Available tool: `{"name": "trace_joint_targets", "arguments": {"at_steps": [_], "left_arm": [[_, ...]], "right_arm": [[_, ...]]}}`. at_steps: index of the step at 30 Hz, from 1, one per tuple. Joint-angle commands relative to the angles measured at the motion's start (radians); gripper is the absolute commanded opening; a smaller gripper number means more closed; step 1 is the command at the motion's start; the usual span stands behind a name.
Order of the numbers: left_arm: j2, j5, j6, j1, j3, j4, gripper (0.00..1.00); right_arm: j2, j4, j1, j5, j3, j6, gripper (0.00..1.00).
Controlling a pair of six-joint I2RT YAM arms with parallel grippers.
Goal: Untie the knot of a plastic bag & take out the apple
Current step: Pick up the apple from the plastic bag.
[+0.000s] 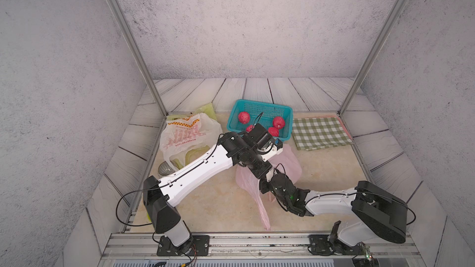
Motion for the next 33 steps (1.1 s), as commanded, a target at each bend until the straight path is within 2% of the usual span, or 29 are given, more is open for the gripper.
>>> {"name": "trace_joint_targets", "arguments": {"at_steps": [1,8,14,19,23,27,33], "left_arm": [[-0.060,0.053,-0.024,0.003,-0.078,0.017,0.01],[-0.106,0.092,-0.067,0.002,-0.138,0.074,0.01],[-0.108,0.062,-0.059,0.002,-0.150,0.054,0.01],[-0.113,0.035,-0.054,0.002,-0.177,0.053,0.01],[-0.114,0.012,-0.057,0.003,-0.184,0.055,0.01],[-0.115,-0.067,-0.059,0.007,-0.182,0.031,0.01],[-0.116,-0.098,-0.060,0.021,-0.185,0.020,0.01]], "right_arm": [[-0.012,-0.132,-0.023,0.075,0.058,0.013,0.88],[0.124,-0.165,-0.055,0.056,0.146,0.027,0.93],[0.248,-0.189,-0.064,0.049,0.188,0.072,0.93],[0.300,-0.221,-0.069,-0.013,0.208,0.095,0.93],[0.316,-0.235,-0.071,-0.063,0.225,0.056,0.89],[0.321,-0.513,-0.071,-0.091,0.351,0.020,0.88],[0.168,-0.470,-0.071,-0.059,0.221,0.014,0.95]]}}
